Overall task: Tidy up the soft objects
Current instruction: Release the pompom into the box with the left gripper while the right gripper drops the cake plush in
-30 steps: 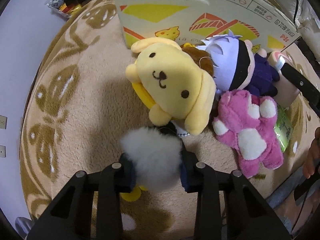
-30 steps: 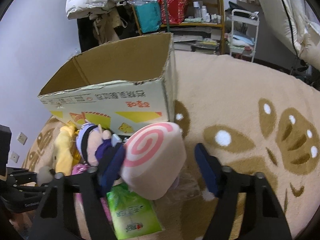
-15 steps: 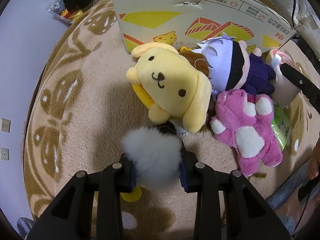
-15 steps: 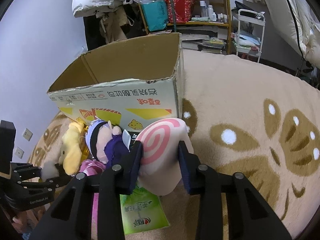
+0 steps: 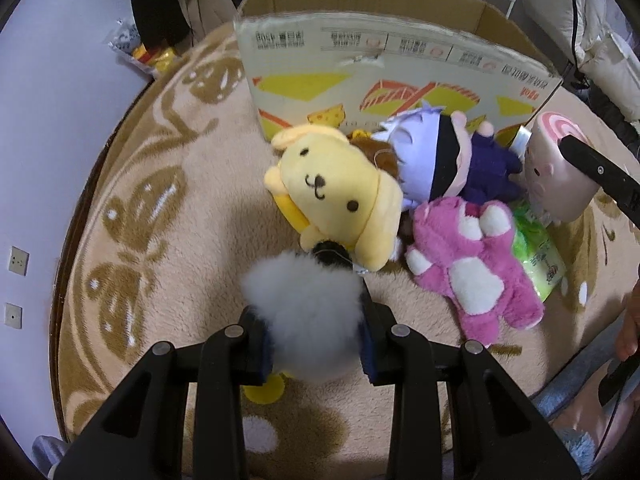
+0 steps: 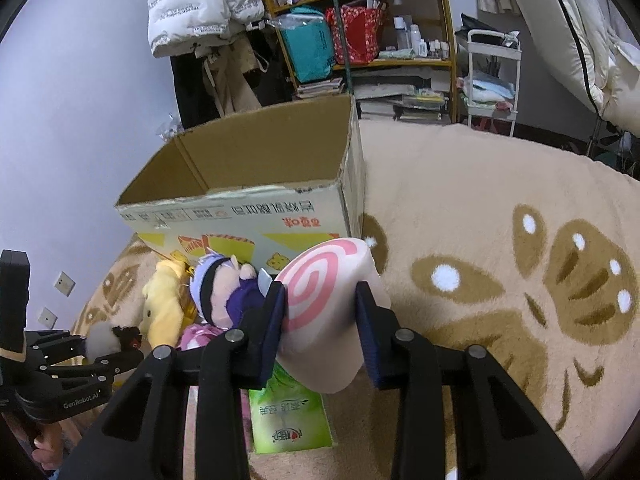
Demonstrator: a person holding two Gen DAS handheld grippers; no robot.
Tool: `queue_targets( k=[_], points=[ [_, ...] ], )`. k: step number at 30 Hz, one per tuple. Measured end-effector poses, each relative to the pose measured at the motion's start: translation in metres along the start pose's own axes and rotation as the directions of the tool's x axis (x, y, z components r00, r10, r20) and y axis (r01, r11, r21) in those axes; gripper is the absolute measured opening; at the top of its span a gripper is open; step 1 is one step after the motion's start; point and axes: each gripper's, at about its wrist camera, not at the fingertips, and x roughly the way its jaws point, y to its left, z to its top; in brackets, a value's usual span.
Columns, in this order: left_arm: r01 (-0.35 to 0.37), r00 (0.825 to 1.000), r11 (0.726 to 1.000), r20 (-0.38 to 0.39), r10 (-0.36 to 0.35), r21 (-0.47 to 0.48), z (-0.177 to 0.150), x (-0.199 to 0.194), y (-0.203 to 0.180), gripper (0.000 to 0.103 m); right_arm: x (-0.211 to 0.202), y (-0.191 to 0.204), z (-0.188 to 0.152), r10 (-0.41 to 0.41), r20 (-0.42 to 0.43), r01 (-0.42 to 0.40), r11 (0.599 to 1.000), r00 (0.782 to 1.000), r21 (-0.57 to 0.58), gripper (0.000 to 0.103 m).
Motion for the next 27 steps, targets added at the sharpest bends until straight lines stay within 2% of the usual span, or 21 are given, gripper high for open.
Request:
queue_targets(
  k=[7, 13, 21, 27],
  points=[
    [0.025, 0.993, 0.999, 0.116, -0.022, -0.026, -0.005, -0.033, 0.001, 0.032, -0.016, 0.0, 0.001, 0.012, 0.043, -0.012, 1.0, 0.999, 0.006, 0.037],
    [0.011, 0.967, 0.999, 0.254, -0.001, -0.042, -0.005, -0.063, 0.002, 0.032, -0.027, -0.002, 0.005, 0.027, 0.085, -0.028, 1.0, 0.996, 0.011, 0.037],
    [0.009, 0.944, 0.998, 0.33, 0.014, -0.069, -0.007, -0.077, 0.01, 0.032, -0.039, 0.004, 0.007, 0.05, 0.129, -0.049, 0.999, 0.99, -0.009, 0.037],
    [-0.021, 0.907, 0.996, 0.417, 0.056, -0.088, -0.012, -0.095, 0.012, 0.032, -0.05, 0.005, 0.012, 0.058, 0.177, -0.059, 0.998, 0.983, 0.001, 0.037]
  ],
)
